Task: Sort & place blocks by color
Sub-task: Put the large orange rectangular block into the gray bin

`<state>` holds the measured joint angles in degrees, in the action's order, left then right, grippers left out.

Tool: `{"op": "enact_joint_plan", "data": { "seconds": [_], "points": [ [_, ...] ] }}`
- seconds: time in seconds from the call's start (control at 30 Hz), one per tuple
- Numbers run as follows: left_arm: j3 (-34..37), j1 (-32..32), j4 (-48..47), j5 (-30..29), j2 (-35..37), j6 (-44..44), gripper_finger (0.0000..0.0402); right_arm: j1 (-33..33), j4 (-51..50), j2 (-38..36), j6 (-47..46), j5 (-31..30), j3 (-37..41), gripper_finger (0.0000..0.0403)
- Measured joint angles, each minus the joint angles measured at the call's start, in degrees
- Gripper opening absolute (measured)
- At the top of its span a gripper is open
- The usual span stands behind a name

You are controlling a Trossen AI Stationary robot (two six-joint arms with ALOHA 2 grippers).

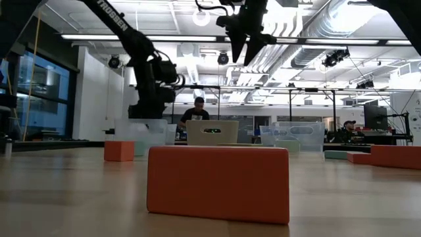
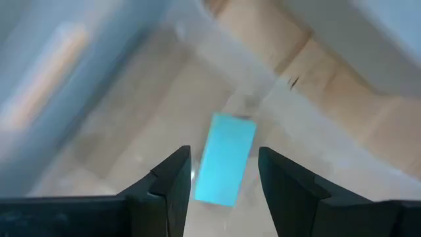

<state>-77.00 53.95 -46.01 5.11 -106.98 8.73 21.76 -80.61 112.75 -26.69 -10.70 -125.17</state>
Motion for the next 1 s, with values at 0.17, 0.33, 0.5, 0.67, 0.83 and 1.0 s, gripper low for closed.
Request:
{"op": "enact_joint_plan", "data": {
  "seconds": [0.17, 0.33, 0.5, 0.67, 0.83, 1.0],
  "points": [
    [-7.54, 0.04, -7.02, -0.44, 0.0, 1.52, 0.0154, -0.02, -0.11, 0.0, 1.57, 0.64, -0.01, 0.0214],
    [-14.16, 0.04, -14.71, -0.55, 0.04, 1.99, 0.0154, -0.14, -0.34, 0.0, 2.76, 4.28, 0.0, 0.0251],
    [-18.06, 0.03, -21.19, -0.56, 0.55, 1.97, 0.0154, -1.7, -5.21, 0.0, 3.19, 11.75, 0.0, 0.0261],
    [-18.16, -0.37, -22.44, -0.1, 3.89, 1.47, 0.0154, -5.8, -9.67, 0.09, 1.18, 10.6, 0.61, 0.0261],
    [-18.18, -1.52, -22.39, 0.04, 8.19, 1.29, 0.0154, -10.52, -9.39, 0.07, -1.92, 12.18, 0.62, 0.0261],
    [-18.18, -3.36, -23.26, 0.07, 11.57, 0.94, 0.0154, -15.3, -9.4, 0.07, -6.87, 12.31, 0.62, 0.0261]
  ]
}}
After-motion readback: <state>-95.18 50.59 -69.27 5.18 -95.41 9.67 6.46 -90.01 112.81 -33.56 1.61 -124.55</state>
